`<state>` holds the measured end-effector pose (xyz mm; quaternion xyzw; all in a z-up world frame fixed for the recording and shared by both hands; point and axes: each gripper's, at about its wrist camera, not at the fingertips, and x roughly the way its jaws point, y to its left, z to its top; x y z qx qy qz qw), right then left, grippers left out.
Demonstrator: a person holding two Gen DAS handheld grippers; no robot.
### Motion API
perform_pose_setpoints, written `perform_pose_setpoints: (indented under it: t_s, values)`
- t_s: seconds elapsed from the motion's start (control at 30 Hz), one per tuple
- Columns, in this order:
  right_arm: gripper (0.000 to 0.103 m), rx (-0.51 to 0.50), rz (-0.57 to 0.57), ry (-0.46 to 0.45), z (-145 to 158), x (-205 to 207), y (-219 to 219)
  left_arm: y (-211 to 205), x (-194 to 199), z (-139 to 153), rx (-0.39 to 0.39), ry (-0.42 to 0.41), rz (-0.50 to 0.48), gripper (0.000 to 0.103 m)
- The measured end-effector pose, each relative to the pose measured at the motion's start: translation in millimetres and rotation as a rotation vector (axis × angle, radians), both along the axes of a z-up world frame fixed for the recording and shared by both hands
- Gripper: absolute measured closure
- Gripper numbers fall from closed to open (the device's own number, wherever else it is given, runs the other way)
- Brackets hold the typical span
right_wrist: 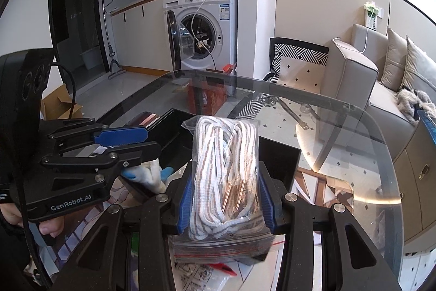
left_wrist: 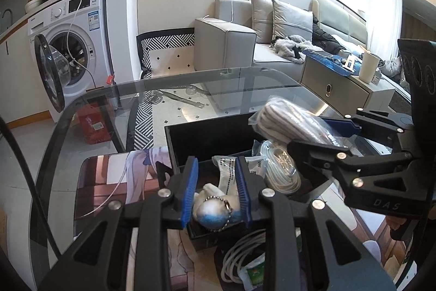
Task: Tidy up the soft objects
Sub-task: 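Carry the bunny into the black box with the left gripper while the right gripper carries the rope bag there, then open both grippers to drop the bunny and rope bag into the box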
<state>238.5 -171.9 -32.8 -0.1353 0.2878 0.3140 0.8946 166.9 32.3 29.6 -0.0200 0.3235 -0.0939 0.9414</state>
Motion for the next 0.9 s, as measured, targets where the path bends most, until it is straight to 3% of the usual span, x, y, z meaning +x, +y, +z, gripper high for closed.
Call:
perform_pose_setpoints:
  t_s: [0.13, 0.27, 0.33, 0.37, 0.5, 0.63, 0.67, 0.7, 0.77, 0.9]
  values:
    - [0.061, -0.006, 0.013, -0.005, -3.7, 4.1, 5.7, 1.6, 7.3, -2.4, -0.01, 0.004, -0.004, 0.076]
    - [0.051, -0.01, 0.019, -0.019, -2.4, 2.2, 3.8, 3.0, 6.7, -0.8, -0.013, 0.002, -0.005, 0.074]
    - [0.051, -0.008, 0.019, -0.026, 0.1, -1.8, -0.7, 3.2, 2.7, 0.7, -0.003, -0.001, 0.001, 0.062]
    - [0.049, -0.005, 0.019, -0.026, 1.3, -3.2, -3.7, 3.9, 0.3, 1.1, 0.001, -0.005, 0.006, 0.048]
    - [0.032, 0.003, 0.013, -0.032, 5.5, -12.6, -15.3, 6.7, -12.3, 5.4, 0.006, -0.022, 0.022, 0.045]
    - [0.027, 0.007, 0.0, -0.043, 9.9, -22.0, -22.7, 9.4, -26.4, 10.6, 0.012, -0.036, 0.043, 0.041]
    - [0.024, 0.012, -0.003, -0.042, 10.5, -23.6, -24.6, 10.4, -29.6, 11.5, 0.01, -0.037, 0.047, 0.034]
    - [0.022, 0.021, -0.008, -0.043, 11.2, -25.6, -27.6, 11.5, -33.3, 12.6, 0.009, -0.039, 0.053, 0.019]
    - [0.02, 0.027, -0.013, -0.039, 11.0, -28.5, -31.3, 13.3, -40.8, 15.0, 0.008, -0.059, 0.074, 0.008]
    - [0.012, 0.025, -0.024, -0.037, 12.2, -37.2, -37.1, 17.1, -53.1, 18.5, 0.002, -0.068, 0.099, 0.0]
